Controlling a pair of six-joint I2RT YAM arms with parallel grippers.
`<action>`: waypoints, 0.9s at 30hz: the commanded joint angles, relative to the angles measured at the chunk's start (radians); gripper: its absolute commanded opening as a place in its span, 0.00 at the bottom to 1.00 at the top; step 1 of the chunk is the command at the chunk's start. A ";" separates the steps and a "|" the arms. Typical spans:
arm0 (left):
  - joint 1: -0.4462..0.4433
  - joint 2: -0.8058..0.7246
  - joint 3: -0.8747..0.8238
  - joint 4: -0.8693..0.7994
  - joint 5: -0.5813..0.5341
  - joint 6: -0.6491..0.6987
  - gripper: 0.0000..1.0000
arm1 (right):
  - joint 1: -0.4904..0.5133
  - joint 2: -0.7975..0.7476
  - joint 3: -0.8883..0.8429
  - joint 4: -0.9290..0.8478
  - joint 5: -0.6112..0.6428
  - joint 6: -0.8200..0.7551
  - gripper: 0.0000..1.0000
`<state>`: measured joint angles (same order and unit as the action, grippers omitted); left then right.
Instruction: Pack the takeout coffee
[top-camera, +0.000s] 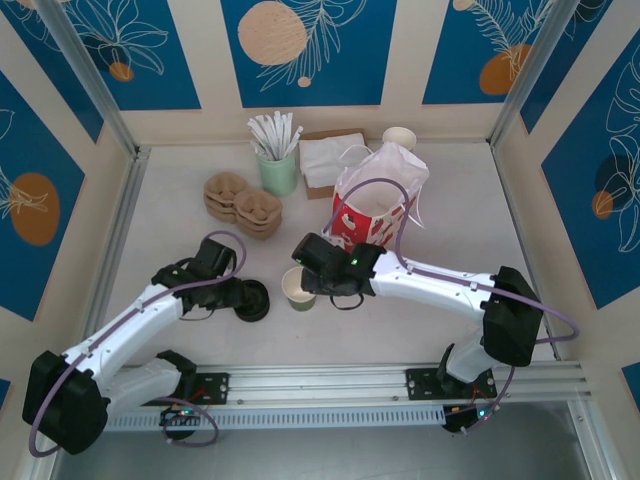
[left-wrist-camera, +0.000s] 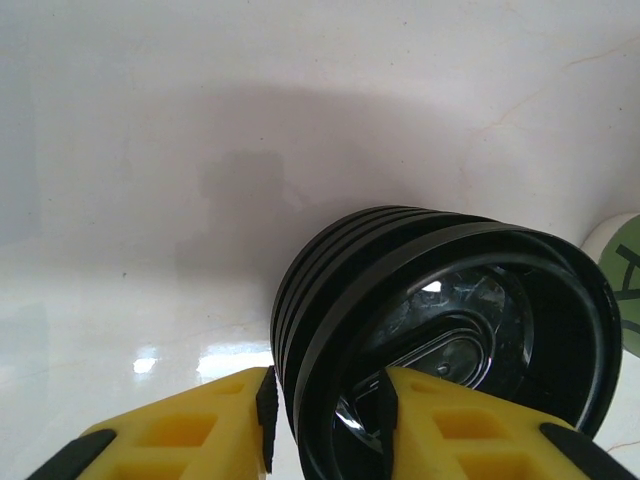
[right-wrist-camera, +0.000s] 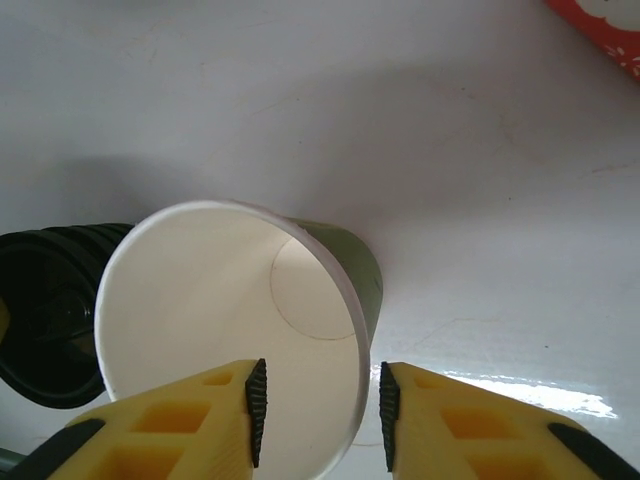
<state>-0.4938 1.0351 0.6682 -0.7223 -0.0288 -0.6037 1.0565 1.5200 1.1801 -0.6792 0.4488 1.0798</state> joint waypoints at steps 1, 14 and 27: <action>-0.012 0.002 -0.013 0.006 -0.022 0.000 0.31 | 0.008 -0.051 0.030 -0.062 0.039 -0.004 0.39; -0.017 0.016 -0.025 0.017 -0.014 -0.001 0.21 | 0.008 -0.189 0.024 -0.109 0.064 -0.005 0.39; -0.024 -0.026 0.041 -0.045 -0.026 -0.014 0.14 | 0.006 -0.254 0.062 -0.072 0.010 -0.027 0.39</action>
<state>-0.5030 1.0328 0.6643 -0.7300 -0.0360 -0.6044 1.0584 1.2938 1.2091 -0.7635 0.4713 1.0645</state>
